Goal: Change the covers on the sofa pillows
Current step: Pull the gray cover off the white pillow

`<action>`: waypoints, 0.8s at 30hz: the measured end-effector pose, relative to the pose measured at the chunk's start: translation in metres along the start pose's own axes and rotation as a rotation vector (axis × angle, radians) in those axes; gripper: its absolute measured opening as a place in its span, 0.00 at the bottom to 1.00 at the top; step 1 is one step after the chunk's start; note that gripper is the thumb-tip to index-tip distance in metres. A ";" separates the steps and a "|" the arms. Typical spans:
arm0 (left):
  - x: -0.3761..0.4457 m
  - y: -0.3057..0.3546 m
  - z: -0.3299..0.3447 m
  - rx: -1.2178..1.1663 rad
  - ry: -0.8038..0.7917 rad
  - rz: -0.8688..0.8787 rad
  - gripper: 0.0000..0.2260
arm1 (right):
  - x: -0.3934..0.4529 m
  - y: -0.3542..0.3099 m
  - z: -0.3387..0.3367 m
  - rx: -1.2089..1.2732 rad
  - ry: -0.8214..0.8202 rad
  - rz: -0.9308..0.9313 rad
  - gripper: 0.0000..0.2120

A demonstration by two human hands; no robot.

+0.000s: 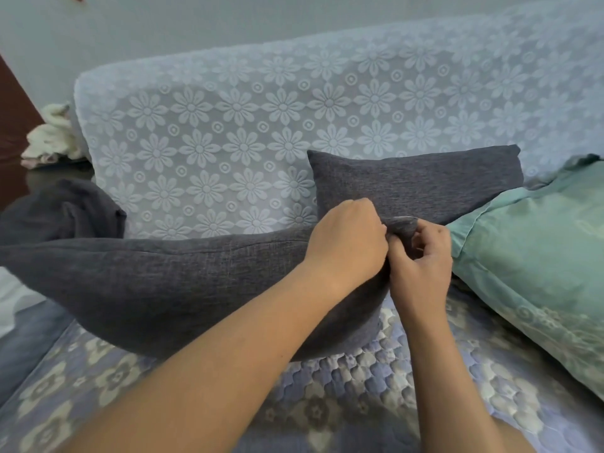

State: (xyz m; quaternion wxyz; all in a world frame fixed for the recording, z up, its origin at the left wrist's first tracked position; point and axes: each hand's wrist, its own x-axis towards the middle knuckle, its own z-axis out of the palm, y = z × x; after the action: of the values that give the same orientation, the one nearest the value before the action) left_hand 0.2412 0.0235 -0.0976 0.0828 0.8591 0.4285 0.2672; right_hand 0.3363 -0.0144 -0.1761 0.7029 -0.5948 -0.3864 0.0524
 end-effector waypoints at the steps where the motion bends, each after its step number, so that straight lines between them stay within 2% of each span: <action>1: 0.003 0.002 -0.005 -0.016 -0.058 -0.041 0.08 | 0.000 0.000 -0.001 0.033 -0.020 0.011 0.03; 3: 0.009 0.005 -0.015 -0.046 -0.196 -0.113 0.09 | -0.001 -0.003 0.000 0.149 -0.069 0.051 0.05; 5: 0.012 0.008 -0.020 -0.070 -0.315 -0.168 0.11 | -0.002 -0.006 0.001 0.178 -0.107 0.098 0.16; 7: 0.015 0.009 -0.024 -0.089 -0.362 -0.193 0.14 | -0.001 -0.008 0.003 0.139 -0.115 0.102 0.23; 9: 0.018 0.010 -0.025 -0.117 -0.355 -0.211 0.14 | 0.000 -0.010 0.004 0.100 -0.089 0.079 0.25; 14: 0.008 0.002 -0.030 -0.193 -0.282 -0.223 0.10 | -0.002 -0.012 0.012 0.000 0.047 0.018 0.23; 19: -0.027 -0.047 -0.055 0.060 -0.203 -0.204 0.10 | 0.017 0.011 0.005 -0.006 0.254 0.156 0.20; 22: -0.067 -0.102 -0.077 0.213 -0.024 -0.380 0.10 | 0.018 0.012 0.005 -0.032 0.257 0.183 0.20; 24: -0.088 -0.127 -0.089 0.208 0.156 -0.491 0.10 | 0.009 0.000 0.011 -0.227 0.249 0.090 0.12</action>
State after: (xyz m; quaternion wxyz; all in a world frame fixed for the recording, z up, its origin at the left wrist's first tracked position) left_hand 0.0630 0.0253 -0.1044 0.0231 0.7102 0.6542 0.2589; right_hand 0.3359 -0.0008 -0.1718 0.6705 -0.6891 -0.2725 -0.0343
